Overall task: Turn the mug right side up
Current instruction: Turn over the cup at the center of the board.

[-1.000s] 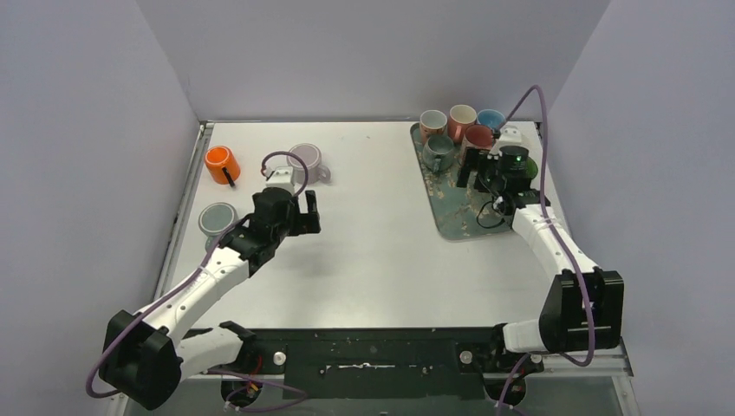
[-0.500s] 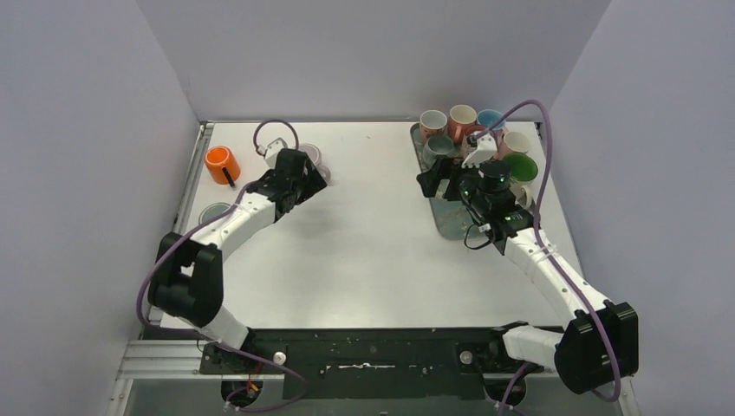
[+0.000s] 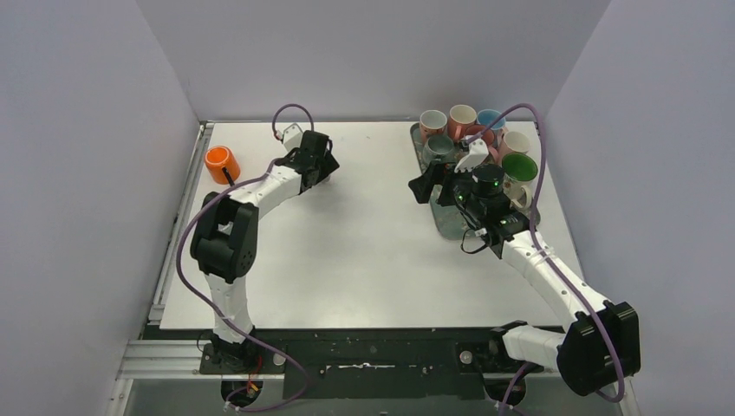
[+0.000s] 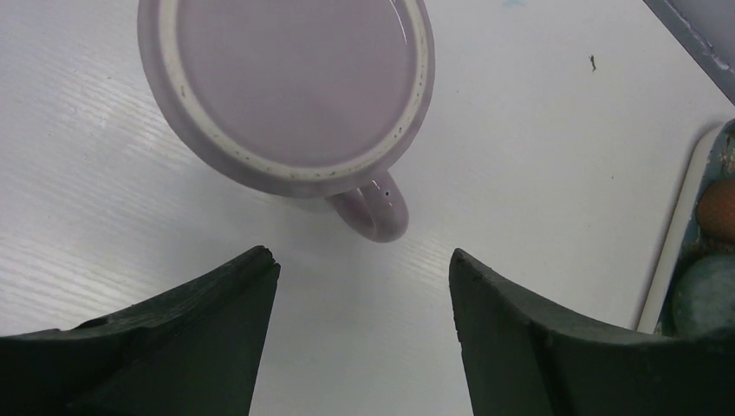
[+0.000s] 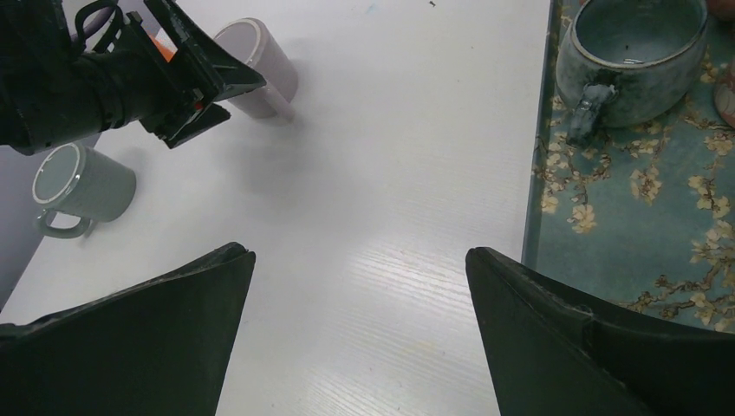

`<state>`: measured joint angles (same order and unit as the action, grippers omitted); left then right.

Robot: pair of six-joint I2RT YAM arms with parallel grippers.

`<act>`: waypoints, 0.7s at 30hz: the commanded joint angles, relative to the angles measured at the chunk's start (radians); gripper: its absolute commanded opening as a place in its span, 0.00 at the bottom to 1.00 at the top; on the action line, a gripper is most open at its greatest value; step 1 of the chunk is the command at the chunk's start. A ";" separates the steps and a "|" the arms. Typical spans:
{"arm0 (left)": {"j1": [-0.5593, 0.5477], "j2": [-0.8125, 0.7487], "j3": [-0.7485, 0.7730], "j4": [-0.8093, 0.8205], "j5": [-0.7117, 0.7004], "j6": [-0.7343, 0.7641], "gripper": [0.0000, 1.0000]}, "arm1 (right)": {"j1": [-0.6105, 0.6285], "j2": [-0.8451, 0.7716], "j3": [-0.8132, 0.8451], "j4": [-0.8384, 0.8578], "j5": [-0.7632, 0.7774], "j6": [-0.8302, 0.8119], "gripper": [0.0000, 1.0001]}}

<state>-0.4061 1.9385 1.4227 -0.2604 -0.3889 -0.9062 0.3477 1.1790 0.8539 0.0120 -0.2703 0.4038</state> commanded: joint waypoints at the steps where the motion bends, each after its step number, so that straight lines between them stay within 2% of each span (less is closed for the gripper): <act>1: 0.000 0.056 0.081 -0.028 -0.073 -0.009 0.69 | 0.007 -0.036 -0.003 0.059 0.004 -0.010 1.00; 9: 0.001 0.128 0.116 -0.076 -0.150 -0.003 0.64 | 0.007 -0.025 -0.015 0.060 0.016 -0.012 1.00; 11: 0.001 0.131 0.117 -0.086 -0.169 0.013 0.58 | 0.007 -0.026 -0.015 0.060 0.017 -0.014 1.00; 14: 0.001 0.114 0.104 -0.103 -0.191 0.034 0.54 | 0.008 -0.029 -0.012 0.055 0.021 -0.015 1.00; 21: 0.000 0.053 0.046 -0.075 -0.239 0.151 0.52 | 0.007 -0.029 -0.027 0.075 0.015 0.014 1.00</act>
<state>-0.4068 2.0579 1.4796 -0.3477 -0.5663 -0.8463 0.3485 1.1721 0.8341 0.0219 -0.2665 0.4038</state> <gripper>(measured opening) 0.525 0.999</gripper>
